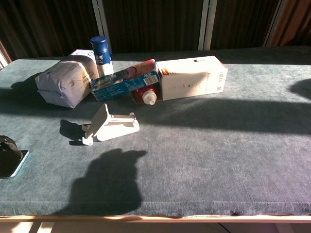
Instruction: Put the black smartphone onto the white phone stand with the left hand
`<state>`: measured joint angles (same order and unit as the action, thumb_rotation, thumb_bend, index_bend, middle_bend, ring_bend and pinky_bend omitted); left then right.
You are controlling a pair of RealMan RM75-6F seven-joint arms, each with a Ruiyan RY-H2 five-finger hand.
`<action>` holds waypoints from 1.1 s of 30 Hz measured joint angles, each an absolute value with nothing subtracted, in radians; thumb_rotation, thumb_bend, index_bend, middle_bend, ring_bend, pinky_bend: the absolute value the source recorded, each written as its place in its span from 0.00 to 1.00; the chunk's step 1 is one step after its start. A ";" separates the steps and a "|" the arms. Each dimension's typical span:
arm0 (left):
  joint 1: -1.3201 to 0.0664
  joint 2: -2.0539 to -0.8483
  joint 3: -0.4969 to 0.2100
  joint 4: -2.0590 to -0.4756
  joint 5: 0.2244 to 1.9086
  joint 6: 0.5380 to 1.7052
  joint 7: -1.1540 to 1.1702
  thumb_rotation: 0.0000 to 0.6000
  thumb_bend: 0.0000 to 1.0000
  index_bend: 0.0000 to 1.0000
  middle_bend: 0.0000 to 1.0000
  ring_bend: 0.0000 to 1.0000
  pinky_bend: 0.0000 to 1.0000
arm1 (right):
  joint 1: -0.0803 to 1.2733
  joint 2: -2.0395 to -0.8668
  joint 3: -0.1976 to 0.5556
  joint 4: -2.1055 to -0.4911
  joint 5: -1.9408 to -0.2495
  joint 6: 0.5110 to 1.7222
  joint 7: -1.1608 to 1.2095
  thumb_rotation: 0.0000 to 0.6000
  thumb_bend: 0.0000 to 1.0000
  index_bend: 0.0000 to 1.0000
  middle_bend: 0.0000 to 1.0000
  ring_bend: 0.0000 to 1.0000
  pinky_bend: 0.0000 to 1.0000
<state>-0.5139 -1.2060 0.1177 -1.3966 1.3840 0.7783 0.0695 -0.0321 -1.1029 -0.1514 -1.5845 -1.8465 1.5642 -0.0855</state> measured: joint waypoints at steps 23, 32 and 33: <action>-0.422 -1.230 0.072 -1.432 1.410 0.997 -0.082 1.00 0.41 0.89 1.00 0.73 0.63 | -0.036 -1.101 -0.155 -1.581 -1.856 1.576 -0.076 1.00 0.25 0.00 0.00 0.00 0.00; -0.371 -1.249 -0.033 -1.547 1.324 1.069 -0.394 1.00 0.42 0.89 1.00 0.74 0.63 | -0.033 -1.103 -0.155 -1.583 -1.854 1.566 -0.082 1.00 0.25 0.00 0.00 0.00 0.00; -0.366 -1.253 -0.050 -1.576 1.305 1.074 -0.425 1.00 0.42 0.90 1.00 0.74 0.63 | -0.032 -1.104 -0.154 -1.583 -1.853 1.565 -0.084 1.00 0.25 0.00 0.00 0.00 0.00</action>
<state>-0.3662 -1.2526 -0.0503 -1.5756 1.3051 1.0736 -0.4247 -0.0320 -1.1037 -0.1545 -1.5829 -1.8534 1.5646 -0.0837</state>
